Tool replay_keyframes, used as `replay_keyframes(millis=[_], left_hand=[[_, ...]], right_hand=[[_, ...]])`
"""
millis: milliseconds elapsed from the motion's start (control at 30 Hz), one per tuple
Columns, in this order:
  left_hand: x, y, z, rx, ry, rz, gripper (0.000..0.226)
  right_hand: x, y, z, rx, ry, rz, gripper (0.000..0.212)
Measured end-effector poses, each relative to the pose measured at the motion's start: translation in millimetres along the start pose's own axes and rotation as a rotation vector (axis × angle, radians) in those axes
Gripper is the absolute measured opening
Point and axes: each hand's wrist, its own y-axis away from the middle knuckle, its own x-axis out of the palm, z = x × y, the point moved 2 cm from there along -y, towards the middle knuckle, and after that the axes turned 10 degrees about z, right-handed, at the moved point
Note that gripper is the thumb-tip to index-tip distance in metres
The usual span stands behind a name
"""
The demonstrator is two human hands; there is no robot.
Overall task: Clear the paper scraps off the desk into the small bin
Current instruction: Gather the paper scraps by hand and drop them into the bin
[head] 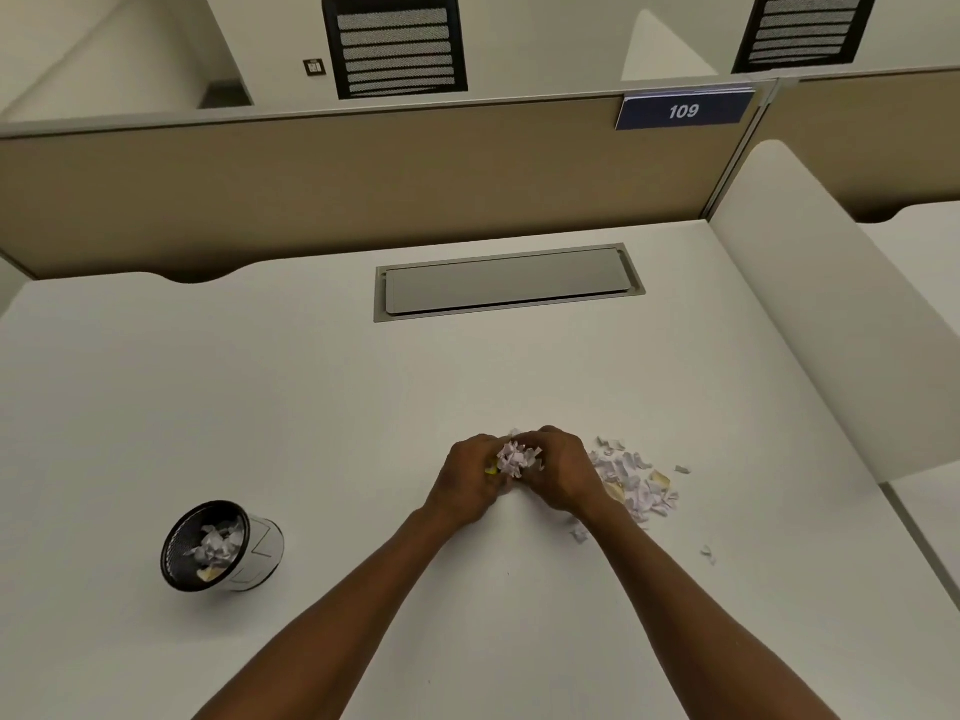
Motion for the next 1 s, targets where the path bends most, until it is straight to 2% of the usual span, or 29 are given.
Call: replay_keyframes(millis=[133, 367, 500, 733, 1000], left_hand=[[-2, 4, 3, -0.048, 0.084, -0.061, 0.040], [-7, 19, 11, -0.158, 0.256, -0.070, 0.038], [-18, 32, 9, -0.131, 0.293, -0.072, 0.034], [-47, 67, 1, -0.103, 0.358, -0.125, 0.033], [-109, 120, 8, -0.102, 0.396, -0.256, 0.034]], right_hand=[[-4, 0, -2, 0.012, -0.110, 0.025, 0.032], [4, 3, -1, 0.062, -0.260, 0.073, 0.021], [4, 7, 10, 0.058, -0.424, 0.092, 0.024], [3, 18, 44, -0.047, -0.529, 0.147, 0.019], [14, 13, 125, -0.212, -0.498, 0.226, 0.021]])
